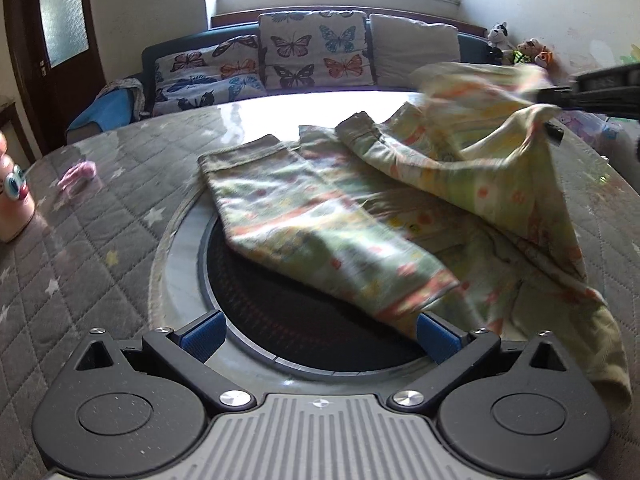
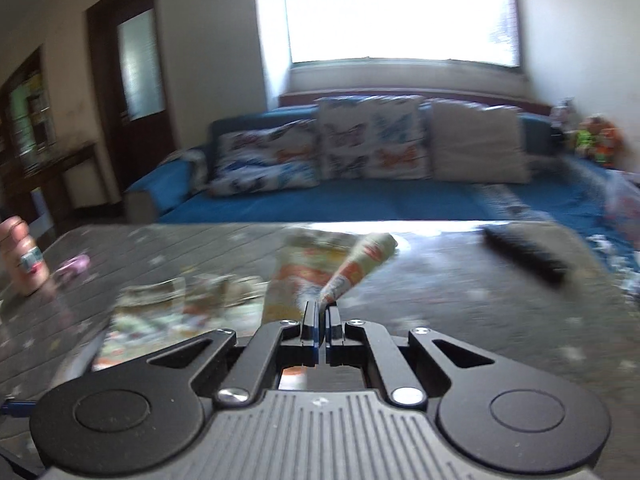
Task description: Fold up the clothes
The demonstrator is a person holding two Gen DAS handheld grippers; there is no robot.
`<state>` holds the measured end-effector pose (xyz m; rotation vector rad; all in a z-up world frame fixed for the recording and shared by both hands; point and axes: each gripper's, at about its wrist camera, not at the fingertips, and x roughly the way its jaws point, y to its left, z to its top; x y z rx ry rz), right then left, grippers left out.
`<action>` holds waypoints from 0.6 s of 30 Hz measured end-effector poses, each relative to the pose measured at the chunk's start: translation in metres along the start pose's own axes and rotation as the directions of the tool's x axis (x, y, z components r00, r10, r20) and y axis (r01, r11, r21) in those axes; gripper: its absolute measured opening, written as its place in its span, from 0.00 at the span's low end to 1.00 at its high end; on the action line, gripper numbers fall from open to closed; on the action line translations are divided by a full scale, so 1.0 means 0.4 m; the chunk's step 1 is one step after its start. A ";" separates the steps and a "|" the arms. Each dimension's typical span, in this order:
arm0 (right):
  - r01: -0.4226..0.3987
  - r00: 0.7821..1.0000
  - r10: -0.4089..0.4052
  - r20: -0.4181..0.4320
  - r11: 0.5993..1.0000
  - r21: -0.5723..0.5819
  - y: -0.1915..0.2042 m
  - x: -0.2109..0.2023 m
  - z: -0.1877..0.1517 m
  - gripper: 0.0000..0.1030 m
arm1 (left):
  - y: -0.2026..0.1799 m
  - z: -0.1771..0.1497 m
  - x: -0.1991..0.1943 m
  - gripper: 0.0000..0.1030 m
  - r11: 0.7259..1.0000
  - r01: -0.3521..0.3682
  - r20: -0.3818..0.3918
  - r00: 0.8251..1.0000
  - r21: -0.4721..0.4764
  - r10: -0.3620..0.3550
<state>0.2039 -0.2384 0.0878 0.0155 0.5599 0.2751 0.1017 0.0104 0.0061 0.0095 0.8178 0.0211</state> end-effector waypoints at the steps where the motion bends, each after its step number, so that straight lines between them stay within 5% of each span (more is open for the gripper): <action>1: 0.019 1.000 -0.019 0.005 1.000 0.010 -0.021 -0.006 0.000 0.02 | -0.007 0.006 0.001 1.00 1.000 0.002 0.003 1.000 0.006 -0.002; 6: 0.170 0.985 -0.171 -0.002 0.982 0.079 -0.165 -0.038 -0.037 0.02 | -0.032 0.034 0.018 0.99 0.999 0.009 0.015 1.000 0.031 -0.009; 10: 0.230 0.971 -0.220 -0.097 0.967 0.107 -0.243 -0.010 -0.091 0.05 | -0.052 0.058 0.038 0.94 0.999 0.013 0.015 1.000 0.051 -0.014; 16: 0.358 0.928 -0.342 -0.148 0.928 0.102 -0.286 -0.020 -0.147 0.19 | -0.086 0.082 0.062 0.92 0.995 0.015 0.027 0.999 0.097 -0.018; 18: 0.340 0.936 -0.328 -0.131 0.937 0.082 -0.279 -0.033 -0.146 0.21 | -0.096 0.088 0.069 0.92 0.994 0.014 0.036 0.999 0.111 -0.018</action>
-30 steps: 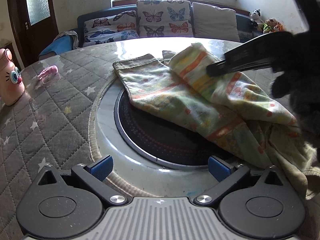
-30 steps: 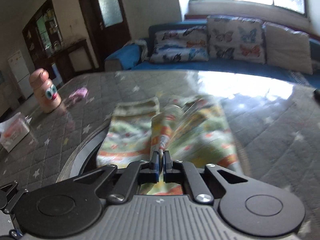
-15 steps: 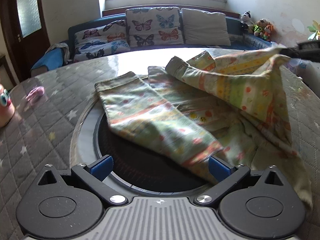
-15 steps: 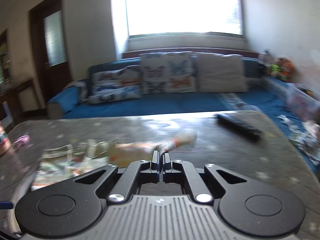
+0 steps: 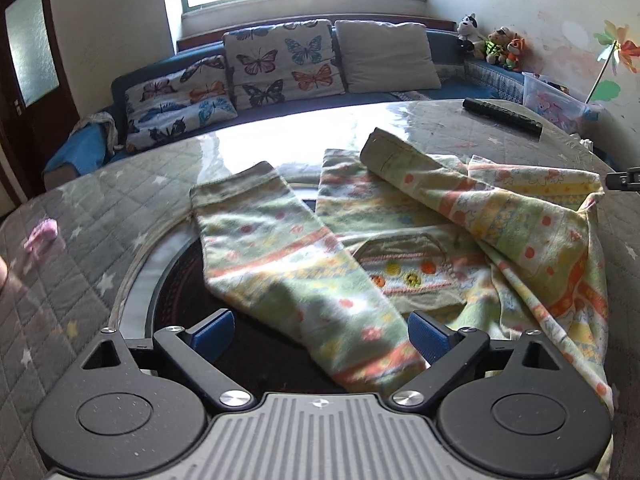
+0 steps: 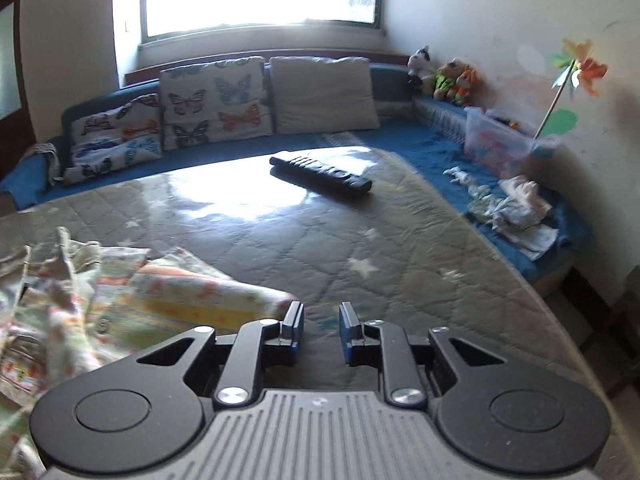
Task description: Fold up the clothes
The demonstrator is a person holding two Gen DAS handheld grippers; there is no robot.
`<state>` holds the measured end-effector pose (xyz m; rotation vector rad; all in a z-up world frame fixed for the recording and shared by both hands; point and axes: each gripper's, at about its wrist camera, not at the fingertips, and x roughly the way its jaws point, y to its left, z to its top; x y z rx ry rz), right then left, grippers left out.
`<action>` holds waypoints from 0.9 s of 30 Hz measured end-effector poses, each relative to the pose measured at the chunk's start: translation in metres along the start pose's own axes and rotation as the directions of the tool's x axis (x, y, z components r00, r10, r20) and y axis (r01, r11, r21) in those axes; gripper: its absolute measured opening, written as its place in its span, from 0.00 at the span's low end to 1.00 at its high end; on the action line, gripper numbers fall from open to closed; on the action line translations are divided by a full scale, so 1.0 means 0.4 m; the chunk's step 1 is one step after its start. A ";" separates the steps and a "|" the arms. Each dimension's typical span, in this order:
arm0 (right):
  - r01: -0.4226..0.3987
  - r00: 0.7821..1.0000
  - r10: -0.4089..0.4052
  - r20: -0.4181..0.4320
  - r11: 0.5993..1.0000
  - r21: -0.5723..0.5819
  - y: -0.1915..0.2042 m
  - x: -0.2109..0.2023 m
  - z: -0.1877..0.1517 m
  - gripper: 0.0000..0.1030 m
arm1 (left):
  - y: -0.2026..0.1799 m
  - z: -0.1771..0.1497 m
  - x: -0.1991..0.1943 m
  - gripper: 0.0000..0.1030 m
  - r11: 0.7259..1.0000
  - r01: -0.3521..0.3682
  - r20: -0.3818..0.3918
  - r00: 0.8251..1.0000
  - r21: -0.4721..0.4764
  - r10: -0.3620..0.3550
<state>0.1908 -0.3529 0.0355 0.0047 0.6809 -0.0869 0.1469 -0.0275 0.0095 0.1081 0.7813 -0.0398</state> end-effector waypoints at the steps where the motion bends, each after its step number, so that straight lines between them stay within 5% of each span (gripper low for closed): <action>1: -0.028 1.000 0.028 0.006 1.000 -0.015 0.009 -0.007 0.006 0.21 | -0.006 0.004 0.005 0.91 1.000 0.001 0.004 1.000 0.010 -0.001; 6: -0.170 0.984 0.175 0.043 0.980 -0.107 0.101 -0.030 0.050 0.32 | -0.025 0.021 0.035 0.85 0.999 -0.010 0.007 1.000 0.041 0.010; 11: -0.358 0.931 0.365 -0.004 0.910 -0.209 0.277 0.007 0.084 0.40 | -0.015 0.027 0.062 0.76 0.999 -0.015 -0.004 1.000 0.050 0.015; 16: -0.420 0.906 0.419 -0.066 0.862 -0.284 0.419 0.068 0.086 0.42 | 0.008 0.027 0.084 0.65 0.999 -0.009 -0.023 1.000 0.042 0.010; 21: -0.396 0.917 0.387 -0.098 0.857 -0.330 0.488 0.127 0.078 0.42 | 0.019 0.034 0.083 0.65 1.000 0.014 -0.010 1.000 0.028 -0.014; 25: -0.414 0.910 0.391 -0.136 0.854 -0.314 0.484 0.141 0.075 0.09 | 0.008 0.048 0.082 0.65 0.998 0.033 0.010 0.999 0.045 -0.034; 27: -0.408 0.913 0.395 -0.107 0.859 -0.310 0.465 0.116 0.079 0.05 | 0.002 0.051 0.095 0.65 0.998 0.024 0.000 1.000 0.063 -0.024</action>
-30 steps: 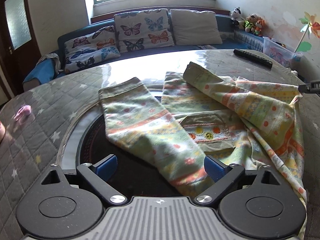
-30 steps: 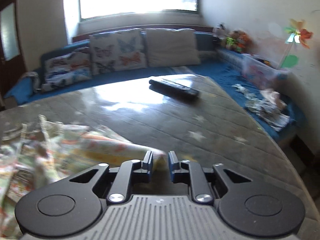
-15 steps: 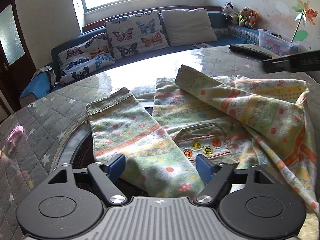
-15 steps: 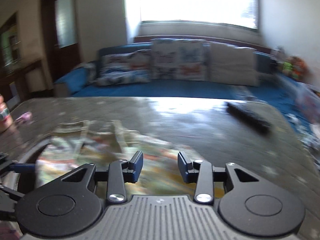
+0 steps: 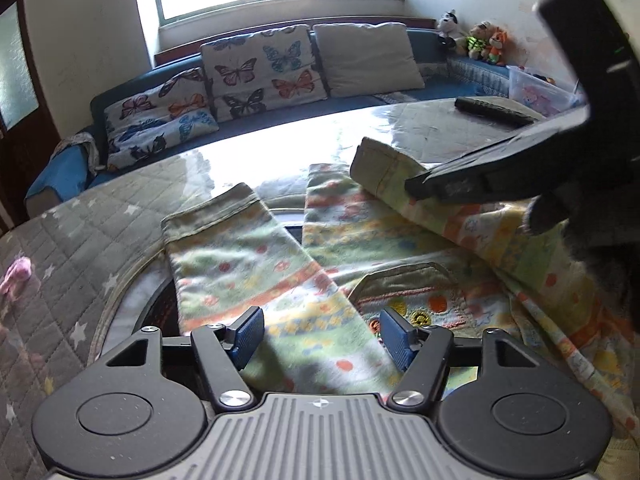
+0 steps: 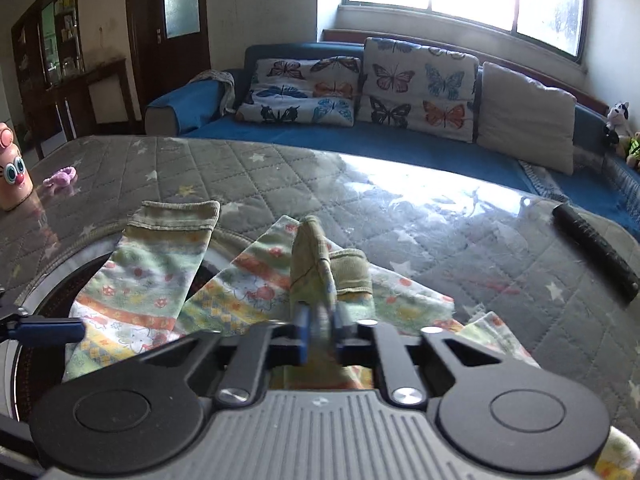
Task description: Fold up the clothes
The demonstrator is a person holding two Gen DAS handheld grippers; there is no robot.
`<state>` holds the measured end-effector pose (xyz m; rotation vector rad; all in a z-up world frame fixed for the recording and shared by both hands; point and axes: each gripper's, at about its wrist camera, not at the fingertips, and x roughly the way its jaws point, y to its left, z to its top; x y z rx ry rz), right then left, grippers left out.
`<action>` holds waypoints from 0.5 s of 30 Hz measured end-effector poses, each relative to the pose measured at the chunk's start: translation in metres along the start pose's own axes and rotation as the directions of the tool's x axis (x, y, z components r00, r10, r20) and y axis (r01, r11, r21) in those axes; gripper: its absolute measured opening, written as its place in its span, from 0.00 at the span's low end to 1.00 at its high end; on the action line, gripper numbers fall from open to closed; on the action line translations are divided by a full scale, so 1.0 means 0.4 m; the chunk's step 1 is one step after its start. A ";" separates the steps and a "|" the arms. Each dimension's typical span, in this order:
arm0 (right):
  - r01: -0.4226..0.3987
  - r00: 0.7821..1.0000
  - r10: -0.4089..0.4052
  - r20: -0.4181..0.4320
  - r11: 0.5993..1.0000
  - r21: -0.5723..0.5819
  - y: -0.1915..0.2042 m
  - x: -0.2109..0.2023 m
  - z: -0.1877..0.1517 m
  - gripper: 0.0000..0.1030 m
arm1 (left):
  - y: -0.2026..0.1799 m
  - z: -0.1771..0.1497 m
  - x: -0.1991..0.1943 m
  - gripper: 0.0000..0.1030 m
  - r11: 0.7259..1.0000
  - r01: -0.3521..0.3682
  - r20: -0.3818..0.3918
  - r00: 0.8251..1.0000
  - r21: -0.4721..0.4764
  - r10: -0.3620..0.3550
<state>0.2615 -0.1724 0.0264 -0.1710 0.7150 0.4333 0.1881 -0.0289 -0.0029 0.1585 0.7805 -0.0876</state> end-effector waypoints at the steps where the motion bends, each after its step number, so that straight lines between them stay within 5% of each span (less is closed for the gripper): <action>1: 0.001 1.000 -0.001 0.014 1.000 0.009 -0.006 -0.019 0.000 0.05 | 0.000 -0.001 0.009 0.61 1.000 -0.004 -0.011 1.000 0.001 0.004; 9: -0.002 0.983 -0.024 0.181 0.990 0.141 -0.118 -0.286 -0.033 0.04 | 0.030 -0.019 -0.004 0.11 1.000 0.005 -0.004 1.000 -0.019 -0.005; 15: 0.016 0.963 -0.093 0.251 0.957 0.291 -0.208 -0.496 -0.167 0.04 | 0.056 -0.028 -0.062 0.05 0.998 -0.017 0.037 0.999 -0.053 0.019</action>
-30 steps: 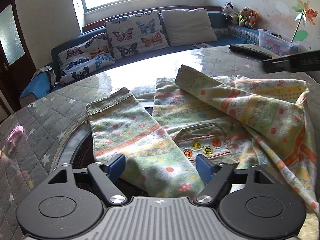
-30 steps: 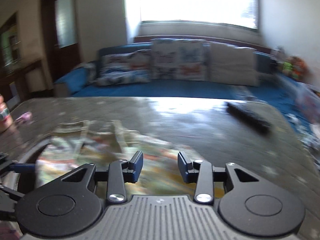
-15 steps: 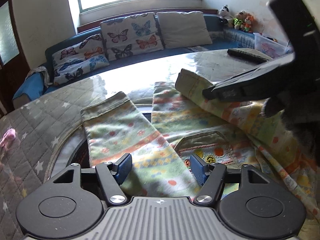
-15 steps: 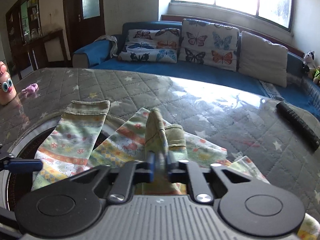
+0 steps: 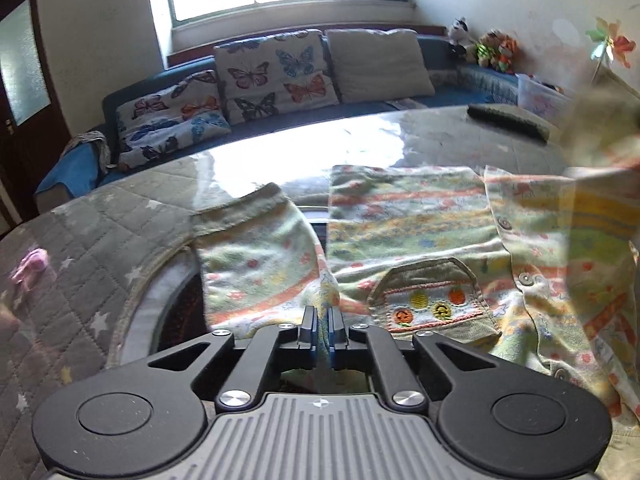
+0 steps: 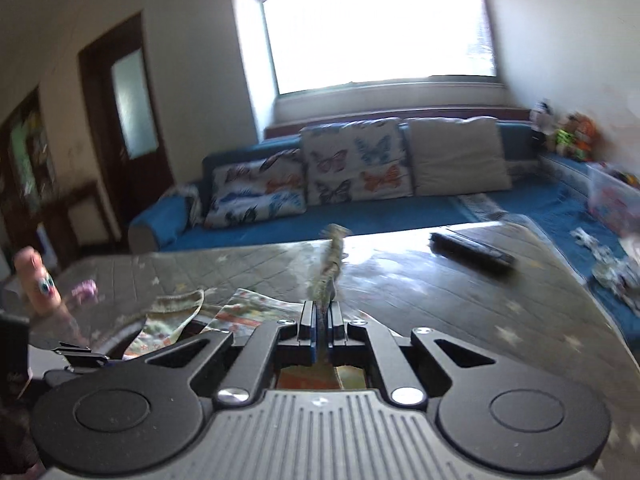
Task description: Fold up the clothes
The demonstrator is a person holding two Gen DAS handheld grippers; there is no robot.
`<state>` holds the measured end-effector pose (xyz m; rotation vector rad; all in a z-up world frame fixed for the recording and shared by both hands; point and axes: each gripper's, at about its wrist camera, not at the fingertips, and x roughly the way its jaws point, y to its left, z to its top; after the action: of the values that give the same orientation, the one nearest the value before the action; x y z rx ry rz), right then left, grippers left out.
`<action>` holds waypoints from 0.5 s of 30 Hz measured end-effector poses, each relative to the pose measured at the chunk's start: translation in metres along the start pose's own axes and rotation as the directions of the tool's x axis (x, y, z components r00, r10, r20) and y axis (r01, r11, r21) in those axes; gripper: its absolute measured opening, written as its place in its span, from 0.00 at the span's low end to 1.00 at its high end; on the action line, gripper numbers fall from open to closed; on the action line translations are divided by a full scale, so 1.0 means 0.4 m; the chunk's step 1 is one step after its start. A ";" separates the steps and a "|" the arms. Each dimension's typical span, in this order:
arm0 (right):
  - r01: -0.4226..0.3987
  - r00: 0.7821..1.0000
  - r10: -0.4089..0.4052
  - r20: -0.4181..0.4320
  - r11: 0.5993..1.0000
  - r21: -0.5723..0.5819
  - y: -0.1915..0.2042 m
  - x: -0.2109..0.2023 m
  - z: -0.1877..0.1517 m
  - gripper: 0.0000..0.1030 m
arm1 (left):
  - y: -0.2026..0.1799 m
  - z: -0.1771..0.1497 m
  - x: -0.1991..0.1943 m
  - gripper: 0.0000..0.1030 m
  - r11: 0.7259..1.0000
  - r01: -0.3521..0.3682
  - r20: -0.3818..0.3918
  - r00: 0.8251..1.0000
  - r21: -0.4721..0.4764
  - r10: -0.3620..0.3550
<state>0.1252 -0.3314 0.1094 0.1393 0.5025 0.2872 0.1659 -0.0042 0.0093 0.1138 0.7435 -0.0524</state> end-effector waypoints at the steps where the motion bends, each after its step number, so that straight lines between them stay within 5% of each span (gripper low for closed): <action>1: 0.017 1.000 -0.017 0.005 1.000 0.022 -0.021 -0.029 -0.015 0.04 | 0.008 -0.003 -0.013 0.05 1.000 -0.007 0.006 1.000 -0.008 0.007; 10: 0.162 0.987 -0.155 -0.049 0.965 0.205 -0.177 -0.194 -0.167 0.04 | 0.093 -0.069 -0.151 0.03 0.996 -0.029 0.037 0.999 -0.089 0.033; 15: 0.280 0.958 -0.246 -0.147 0.915 0.290 -0.259 -0.245 -0.276 0.10 | 0.133 -0.127 -0.219 0.03 0.992 -0.034 0.018 0.999 -0.122 0.036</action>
<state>0.0133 -0.4531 0.0373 0.3591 0.6650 -0.0519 0.0720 0.0555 0.0361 0.0097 0.7221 0.0254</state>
